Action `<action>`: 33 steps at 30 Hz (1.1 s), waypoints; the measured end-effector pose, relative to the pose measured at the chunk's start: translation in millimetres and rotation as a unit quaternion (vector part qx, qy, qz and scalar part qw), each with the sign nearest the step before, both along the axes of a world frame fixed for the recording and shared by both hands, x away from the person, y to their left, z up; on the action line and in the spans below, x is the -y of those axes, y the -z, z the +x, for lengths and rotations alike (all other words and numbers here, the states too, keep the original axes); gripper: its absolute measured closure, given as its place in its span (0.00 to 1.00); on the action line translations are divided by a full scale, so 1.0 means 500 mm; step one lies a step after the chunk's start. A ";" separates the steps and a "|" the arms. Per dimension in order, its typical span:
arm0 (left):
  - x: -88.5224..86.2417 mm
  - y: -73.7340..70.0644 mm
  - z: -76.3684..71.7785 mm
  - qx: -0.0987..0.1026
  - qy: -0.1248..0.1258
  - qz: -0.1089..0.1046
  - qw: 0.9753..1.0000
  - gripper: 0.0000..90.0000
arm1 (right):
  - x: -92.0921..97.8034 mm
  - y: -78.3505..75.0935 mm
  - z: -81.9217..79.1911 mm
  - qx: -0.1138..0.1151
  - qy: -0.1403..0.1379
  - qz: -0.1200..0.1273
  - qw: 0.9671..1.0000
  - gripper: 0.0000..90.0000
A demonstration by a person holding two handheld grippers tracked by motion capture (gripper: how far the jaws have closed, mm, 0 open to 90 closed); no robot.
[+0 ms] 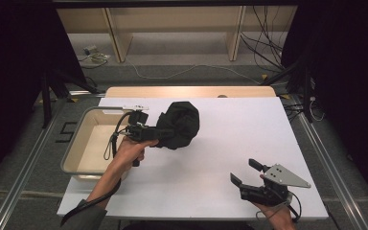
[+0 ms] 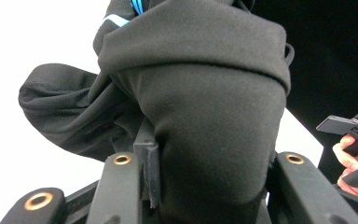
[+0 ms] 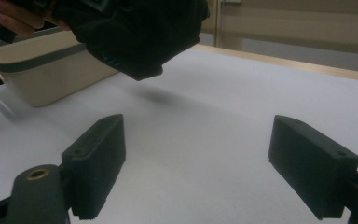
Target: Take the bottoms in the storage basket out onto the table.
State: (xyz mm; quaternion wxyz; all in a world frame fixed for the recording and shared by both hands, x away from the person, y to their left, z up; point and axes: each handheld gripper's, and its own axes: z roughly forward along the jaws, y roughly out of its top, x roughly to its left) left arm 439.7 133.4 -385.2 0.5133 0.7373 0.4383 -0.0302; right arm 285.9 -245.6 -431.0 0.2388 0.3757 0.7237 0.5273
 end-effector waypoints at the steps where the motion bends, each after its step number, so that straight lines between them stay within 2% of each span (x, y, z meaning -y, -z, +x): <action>1: 0.001 0.000 0.001 -0.001 -0.001 -0.001 1.000 0.65 | 0.000 0.000 0.000 0.000 0.000 0.000 1.000 0.22; 15: 0.030 0.015 0.012 -0.011 0.004 0.002 1.000 0.65 | -0.001 0.000 0.000 0.000 0.000 -0.001 1.000 0.22; 23: 0.051 0.026 0.016 -0.018 0.018 0.010 1.000 0.65 | -0.001 0.000 0.000 0.000 -0.001 -0.002 1.000 0.22; 33: 0.071 0.050 0.025 -0.032 0.022 0.020 0.999 0.65 | 0.000 0.000 0.001 0.001 -0.001 -0.001 1.000 0.22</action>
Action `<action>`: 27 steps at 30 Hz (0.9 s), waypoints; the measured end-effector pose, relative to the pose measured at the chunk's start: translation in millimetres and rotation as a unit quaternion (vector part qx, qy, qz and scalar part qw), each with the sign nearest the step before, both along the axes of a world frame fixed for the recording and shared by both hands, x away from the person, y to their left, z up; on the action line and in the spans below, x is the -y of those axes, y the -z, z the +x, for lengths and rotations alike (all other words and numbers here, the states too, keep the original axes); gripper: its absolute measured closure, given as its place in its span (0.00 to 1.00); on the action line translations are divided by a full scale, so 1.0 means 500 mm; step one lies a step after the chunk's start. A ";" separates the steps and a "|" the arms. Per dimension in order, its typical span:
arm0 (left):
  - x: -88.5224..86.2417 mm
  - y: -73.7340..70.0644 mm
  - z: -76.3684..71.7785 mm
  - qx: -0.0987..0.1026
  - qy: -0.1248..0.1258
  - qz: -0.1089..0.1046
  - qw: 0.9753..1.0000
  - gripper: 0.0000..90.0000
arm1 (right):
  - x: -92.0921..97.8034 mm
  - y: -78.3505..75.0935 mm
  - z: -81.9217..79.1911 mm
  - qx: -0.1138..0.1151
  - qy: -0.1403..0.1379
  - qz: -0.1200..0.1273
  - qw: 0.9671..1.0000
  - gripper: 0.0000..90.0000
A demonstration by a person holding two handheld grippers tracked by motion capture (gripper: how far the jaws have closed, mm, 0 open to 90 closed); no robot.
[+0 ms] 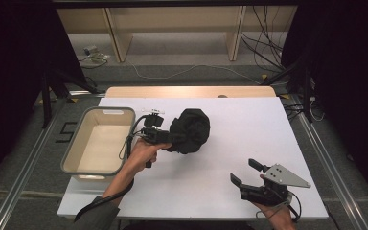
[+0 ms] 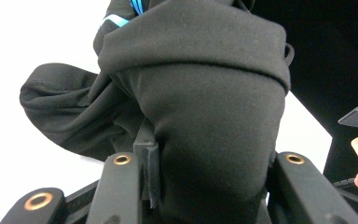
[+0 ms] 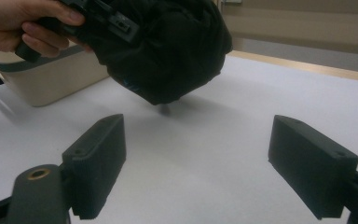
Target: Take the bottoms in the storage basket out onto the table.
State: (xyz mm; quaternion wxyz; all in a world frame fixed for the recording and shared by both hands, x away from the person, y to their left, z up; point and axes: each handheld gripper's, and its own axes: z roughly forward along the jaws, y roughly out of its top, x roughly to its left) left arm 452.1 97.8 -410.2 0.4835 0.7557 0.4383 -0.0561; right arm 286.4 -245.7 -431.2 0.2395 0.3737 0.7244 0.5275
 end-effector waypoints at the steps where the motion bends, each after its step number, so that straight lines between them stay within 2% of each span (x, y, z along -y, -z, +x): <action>1: 0.000 0.000 0.000 0.000 0.000 0.000 1.000 0.65 | 0.000 0.000 0.000 0.000 0.000 0.000 1.000 0.22; 27: 0.045 0.043 0.005 -0.002 0.006 0.028 1.000 0.65 | -0.001 0.001 0.000 -0.002 -0.003 -0.002 1.000 0.22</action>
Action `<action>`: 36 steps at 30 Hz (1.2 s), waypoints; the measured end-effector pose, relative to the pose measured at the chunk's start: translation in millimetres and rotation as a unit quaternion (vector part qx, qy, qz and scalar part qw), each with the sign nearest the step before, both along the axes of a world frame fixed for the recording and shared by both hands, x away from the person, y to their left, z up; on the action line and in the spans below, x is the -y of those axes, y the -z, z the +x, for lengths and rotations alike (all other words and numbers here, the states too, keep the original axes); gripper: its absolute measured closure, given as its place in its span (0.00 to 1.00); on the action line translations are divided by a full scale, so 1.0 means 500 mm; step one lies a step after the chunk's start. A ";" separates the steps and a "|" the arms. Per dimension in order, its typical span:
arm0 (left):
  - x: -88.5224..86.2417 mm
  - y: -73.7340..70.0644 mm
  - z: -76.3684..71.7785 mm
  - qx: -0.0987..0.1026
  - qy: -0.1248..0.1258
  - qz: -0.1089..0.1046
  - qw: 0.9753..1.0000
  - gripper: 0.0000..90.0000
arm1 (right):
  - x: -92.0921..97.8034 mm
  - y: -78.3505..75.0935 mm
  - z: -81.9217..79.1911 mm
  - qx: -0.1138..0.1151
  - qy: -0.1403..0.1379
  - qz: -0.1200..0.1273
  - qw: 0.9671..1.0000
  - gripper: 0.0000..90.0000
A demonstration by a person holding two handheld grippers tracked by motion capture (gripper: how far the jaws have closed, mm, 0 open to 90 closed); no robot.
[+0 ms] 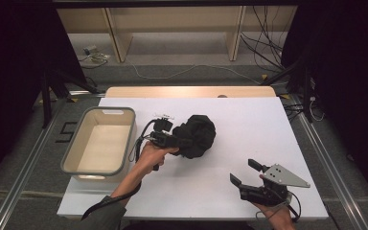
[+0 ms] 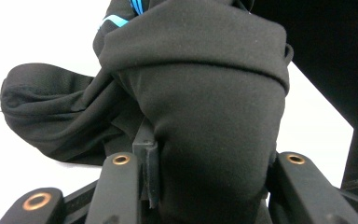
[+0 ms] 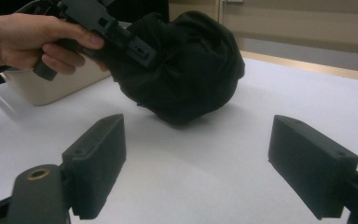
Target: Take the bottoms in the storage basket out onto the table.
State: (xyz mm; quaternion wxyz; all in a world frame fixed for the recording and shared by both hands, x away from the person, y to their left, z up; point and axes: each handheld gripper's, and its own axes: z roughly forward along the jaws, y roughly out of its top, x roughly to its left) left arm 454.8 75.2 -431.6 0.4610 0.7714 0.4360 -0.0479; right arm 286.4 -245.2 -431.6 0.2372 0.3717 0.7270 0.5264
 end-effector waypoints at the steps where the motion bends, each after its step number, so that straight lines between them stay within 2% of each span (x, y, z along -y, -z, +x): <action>1: 0.001 0.001 0.000 -0.001 -0.001 0.000 1.000 0.65 | 0.000 0.000 0.000 0.000 0.000 0.000 1.000 0.22; 17: 0.028 0.019 0.005 -0.004 0.008 0.015 1.000 0.63 | 0.001 0.001 0.001 0.000 0.000 0.001 1.000 0.22; 23: 0.035 0.032 0.006 -0.007 0.003 0.014 1.000 0.62 | 0.001 0.001 0.000 -0.001 0.000 0.001 1.000 0.22; 26: 0.037 0.038 0.005 -0.007 0.006 0.024 1.000 0.61 | -0.001 0.001 0.001 -0.001 -0.001 0.000 1.000 0.22; 29: 0.038 0.044 0.005 -0.009 -0.001 0.021 1.000 0.59 | -0.002 0.002 0.001 -0.001 -0.001 -0.001 1.000 0.22; 36: 0.045 0.059 0.003 -0.010 0.000 0.032 0.999 0.57 | 0.000 0.001 0.000 0.000 -0.002 0.000 1.000 0.22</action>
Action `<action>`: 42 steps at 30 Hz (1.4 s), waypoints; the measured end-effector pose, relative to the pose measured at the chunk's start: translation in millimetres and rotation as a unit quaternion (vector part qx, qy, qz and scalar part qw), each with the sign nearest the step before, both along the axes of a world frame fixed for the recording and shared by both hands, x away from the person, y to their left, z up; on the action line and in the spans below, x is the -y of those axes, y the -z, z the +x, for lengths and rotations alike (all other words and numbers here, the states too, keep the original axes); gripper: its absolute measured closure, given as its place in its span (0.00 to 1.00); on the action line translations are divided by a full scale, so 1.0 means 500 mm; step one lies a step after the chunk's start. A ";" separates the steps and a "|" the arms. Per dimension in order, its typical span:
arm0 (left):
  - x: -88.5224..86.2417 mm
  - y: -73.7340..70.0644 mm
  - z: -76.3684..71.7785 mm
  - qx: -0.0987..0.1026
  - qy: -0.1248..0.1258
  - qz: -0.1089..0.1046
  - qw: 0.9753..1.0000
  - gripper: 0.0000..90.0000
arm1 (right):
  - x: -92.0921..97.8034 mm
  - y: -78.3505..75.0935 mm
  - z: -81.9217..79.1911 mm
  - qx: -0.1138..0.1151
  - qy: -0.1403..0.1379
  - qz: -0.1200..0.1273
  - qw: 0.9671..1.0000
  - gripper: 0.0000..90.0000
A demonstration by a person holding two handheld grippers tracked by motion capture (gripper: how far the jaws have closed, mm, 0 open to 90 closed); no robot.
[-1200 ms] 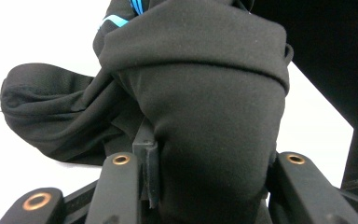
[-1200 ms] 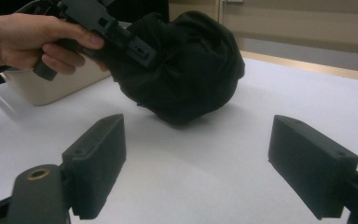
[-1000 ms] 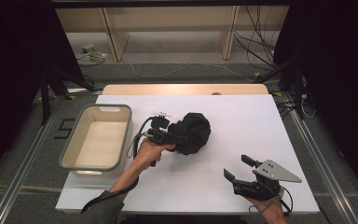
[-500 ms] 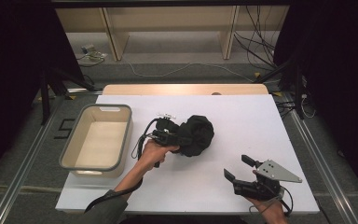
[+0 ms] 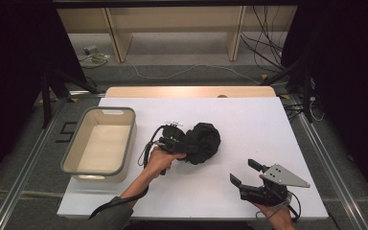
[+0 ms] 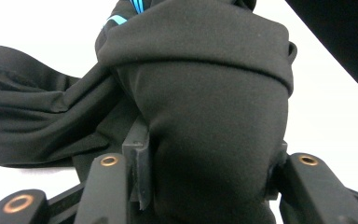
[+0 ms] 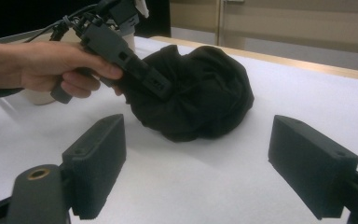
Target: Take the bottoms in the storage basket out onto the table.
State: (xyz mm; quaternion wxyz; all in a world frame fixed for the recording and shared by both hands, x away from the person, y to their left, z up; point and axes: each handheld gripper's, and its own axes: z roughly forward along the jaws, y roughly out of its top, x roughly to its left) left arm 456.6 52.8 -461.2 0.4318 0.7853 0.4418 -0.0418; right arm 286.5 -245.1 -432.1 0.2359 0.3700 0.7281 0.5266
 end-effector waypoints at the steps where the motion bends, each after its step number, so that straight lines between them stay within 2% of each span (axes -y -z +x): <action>1: 0.000 0.001 0.000 0.001 0.000 -0.001 1.000 0.57 | -0.001 0.000 0.000 0.001 0.000 -0.001 1.000 0.22; 9: 0.002 0.003 -0.002 -0.001 0.007 0.004 1.000 0.54 | -0.002 0.001 0.000 0.000 0.001 -0.001 1.000 0.22; 14: 0.004 -0.003 -0.006 0.002 0.014 0.015 1.000 0.46 | -0.002 0.001 0.000 -0.001 0.000 -0.002 1.000 0.22; 19: 0.001 -0.006 -0.008 -0.002 0.019 0.017 1.000 0.40 | -0.001 0.001 0.000 -0.001 -0.001 -0.001 1.000 0.22; 23: 0.001 -0.010 -0.012 0.002 0.026 0.016 1.000 0.35 | -0.002 0.002 0.001 -0.003 -0.002 -0.001 1.000 0.22; 33: -0.003 -0.018 -0.018 0.012 0.036 0.019 0.999 0.34 | -0.002 0.002 0.001 -0.003 -0.002 -0.001 1.000 0.22; 42: -0.015 -0.034 -0.025 0.023 0.043 0.009 0.999 0.33 | -0.002 0.003 0.002 -0.004 -0.001 0.000 1.000 0.22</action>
